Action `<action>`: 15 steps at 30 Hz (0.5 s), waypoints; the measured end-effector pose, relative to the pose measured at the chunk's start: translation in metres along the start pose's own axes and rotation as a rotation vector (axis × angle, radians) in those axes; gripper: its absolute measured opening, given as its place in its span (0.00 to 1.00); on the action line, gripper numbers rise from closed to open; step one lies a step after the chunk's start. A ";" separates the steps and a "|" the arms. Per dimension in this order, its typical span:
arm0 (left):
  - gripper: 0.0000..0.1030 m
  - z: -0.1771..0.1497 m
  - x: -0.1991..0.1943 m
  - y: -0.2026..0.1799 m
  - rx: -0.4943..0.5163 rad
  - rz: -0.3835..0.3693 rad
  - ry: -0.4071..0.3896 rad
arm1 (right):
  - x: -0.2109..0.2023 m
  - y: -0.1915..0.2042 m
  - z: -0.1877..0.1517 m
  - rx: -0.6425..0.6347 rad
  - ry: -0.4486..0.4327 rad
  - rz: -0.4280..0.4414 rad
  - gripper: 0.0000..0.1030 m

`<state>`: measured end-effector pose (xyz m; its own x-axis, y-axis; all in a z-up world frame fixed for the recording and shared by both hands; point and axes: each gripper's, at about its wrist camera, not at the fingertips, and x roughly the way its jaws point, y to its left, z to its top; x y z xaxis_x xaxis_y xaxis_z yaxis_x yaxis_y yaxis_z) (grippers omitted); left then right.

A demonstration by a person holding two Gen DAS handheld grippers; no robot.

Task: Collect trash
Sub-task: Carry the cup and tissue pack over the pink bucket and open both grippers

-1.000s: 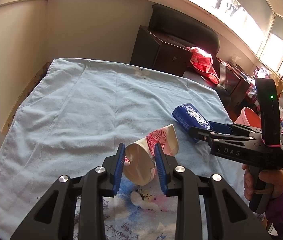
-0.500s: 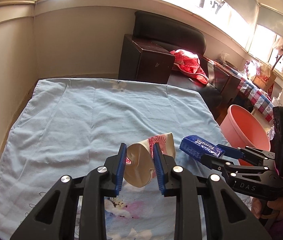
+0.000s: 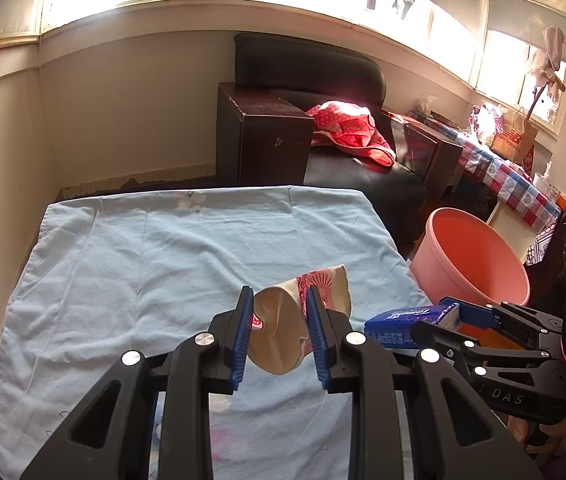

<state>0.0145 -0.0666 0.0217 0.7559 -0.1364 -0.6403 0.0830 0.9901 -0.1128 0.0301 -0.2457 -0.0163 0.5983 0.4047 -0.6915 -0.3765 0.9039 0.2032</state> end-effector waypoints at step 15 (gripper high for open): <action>0.25 0.030 0.017 -0.080 0.118 -0.056 -0.022 | -0.048 -0.059 0.008 0.106 -0.136 -0.084 0.52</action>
<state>0.0400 -0.1470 0.0423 0.7621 -0.1922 -0.6183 0.2006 0.9780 -0.0569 0.0295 -0.3173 0.0108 0.7173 0.3356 -0.6106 -0.2485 0.9419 0.2258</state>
